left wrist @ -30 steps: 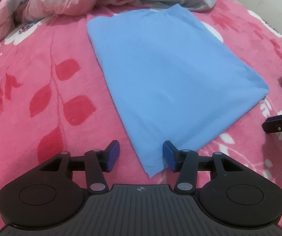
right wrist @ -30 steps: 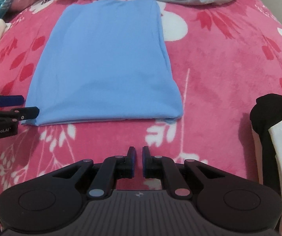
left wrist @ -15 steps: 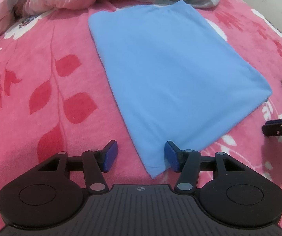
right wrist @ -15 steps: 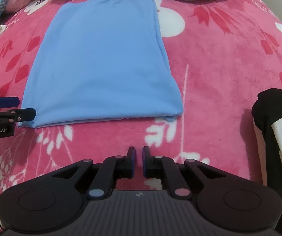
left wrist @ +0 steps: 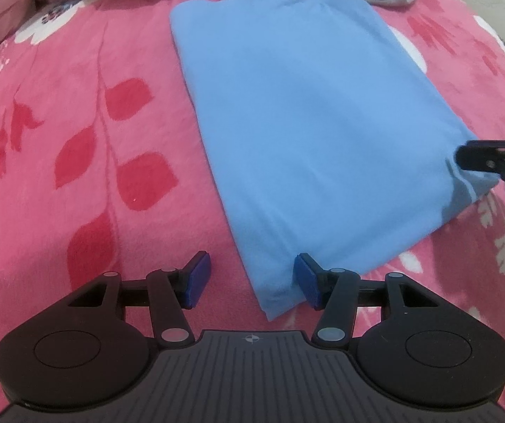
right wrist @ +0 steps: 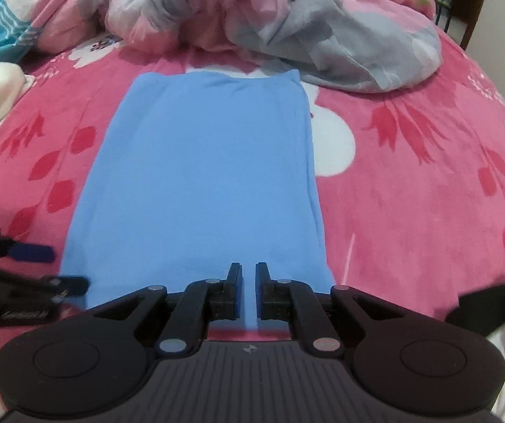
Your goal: Fold clothes
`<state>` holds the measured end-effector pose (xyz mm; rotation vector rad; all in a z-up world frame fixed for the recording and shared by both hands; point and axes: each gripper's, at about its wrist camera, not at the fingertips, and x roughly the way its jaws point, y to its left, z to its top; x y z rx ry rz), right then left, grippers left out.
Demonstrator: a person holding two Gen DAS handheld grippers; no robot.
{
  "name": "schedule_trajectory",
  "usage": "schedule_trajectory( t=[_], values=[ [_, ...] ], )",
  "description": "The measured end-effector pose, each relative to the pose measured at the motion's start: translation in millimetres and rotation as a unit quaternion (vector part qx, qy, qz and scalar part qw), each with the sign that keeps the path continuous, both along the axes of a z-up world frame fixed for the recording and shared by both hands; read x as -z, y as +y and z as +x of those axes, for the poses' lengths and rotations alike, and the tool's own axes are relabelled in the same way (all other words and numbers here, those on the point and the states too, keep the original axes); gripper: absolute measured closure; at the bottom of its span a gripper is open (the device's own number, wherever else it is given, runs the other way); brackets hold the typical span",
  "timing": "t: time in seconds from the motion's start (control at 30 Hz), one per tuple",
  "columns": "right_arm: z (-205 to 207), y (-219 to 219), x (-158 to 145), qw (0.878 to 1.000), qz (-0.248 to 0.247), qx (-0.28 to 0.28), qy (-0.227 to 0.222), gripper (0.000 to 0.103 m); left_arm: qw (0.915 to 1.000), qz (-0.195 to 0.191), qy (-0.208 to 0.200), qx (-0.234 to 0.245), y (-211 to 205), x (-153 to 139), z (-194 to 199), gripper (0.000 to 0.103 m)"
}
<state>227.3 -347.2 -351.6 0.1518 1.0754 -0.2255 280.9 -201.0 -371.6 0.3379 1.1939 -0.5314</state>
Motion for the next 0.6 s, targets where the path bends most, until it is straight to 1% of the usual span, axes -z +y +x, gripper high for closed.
schedule_trajectory(
  t=[0.1, 0.13, 0.23, 0.33, 0.6],
  values=[
    [6, -9, 19, 0.999, -0.013, 0.004, 0.036, 0.096, 1.0, 0.005, 0.005, -0.006, -2, -1, 1, 0.049],
    [7, -10, 19, 0.999, -0.016, 0.005, 0.04, 0.097, 0.9999, 0.007, 0.007, -0.008, -2, -1, 2, 0.049],
    [11, -9, 5, 0.999, -0.028, -0.003, 0.025, 0.097, 0.9998, 0.011, 0.011, -0.013, -3, -2, 3, 0.049],
    [18, -7, -3, 1.0, -0.018, -0.021, 0.008, 0.097, 0.9995, 0.011, 0.017, -0.022, -2, -1, 4, 0.049],
    [33, -13, 17, 0.999, -0.013, -0.04, 0.033, 0.097, 0.9989, 0.012, 0.024, -0.039, -1, 1, 4, 0.049]
  ],
)
